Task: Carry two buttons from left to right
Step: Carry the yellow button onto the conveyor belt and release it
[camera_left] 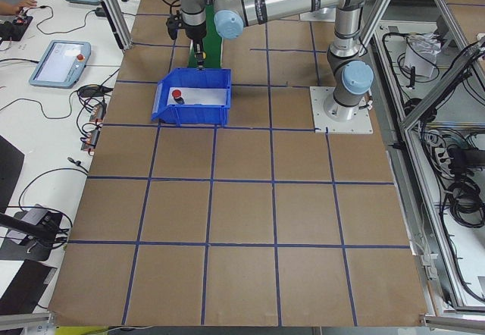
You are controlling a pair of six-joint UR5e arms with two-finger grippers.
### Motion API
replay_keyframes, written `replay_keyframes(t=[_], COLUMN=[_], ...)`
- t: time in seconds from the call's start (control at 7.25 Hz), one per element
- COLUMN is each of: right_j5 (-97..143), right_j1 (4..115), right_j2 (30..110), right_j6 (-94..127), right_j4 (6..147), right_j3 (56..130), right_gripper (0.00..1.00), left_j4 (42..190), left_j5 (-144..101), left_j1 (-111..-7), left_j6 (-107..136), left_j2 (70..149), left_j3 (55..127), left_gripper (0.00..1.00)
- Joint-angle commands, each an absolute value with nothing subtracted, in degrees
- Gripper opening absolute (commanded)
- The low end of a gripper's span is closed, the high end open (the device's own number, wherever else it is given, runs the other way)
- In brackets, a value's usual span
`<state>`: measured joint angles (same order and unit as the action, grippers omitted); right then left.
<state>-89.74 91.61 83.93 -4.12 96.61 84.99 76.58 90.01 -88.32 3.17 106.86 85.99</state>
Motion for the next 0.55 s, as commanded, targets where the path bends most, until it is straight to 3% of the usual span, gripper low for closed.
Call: replay_keyframes(t=[0.0,0.41], right_j5=[-89.74,-89.74], right_j1=[91.58,91.58], right_j2=[83.94,83.94], right_j6=[-4.22,-4.31], right_j4=[96.59,96.51], right_j3=[84.99,85.08], right_gripper=[1.0,1.0], left_j4=[72.8,69.46], left_j5=[91.06,92.01], left_j1=[-92.46,-97.72], left_j6=[5.0,6.67], left_j2=[110.64,115.91], left_j3=[86.04,85.09], left_gripper=[0.33,0.36])
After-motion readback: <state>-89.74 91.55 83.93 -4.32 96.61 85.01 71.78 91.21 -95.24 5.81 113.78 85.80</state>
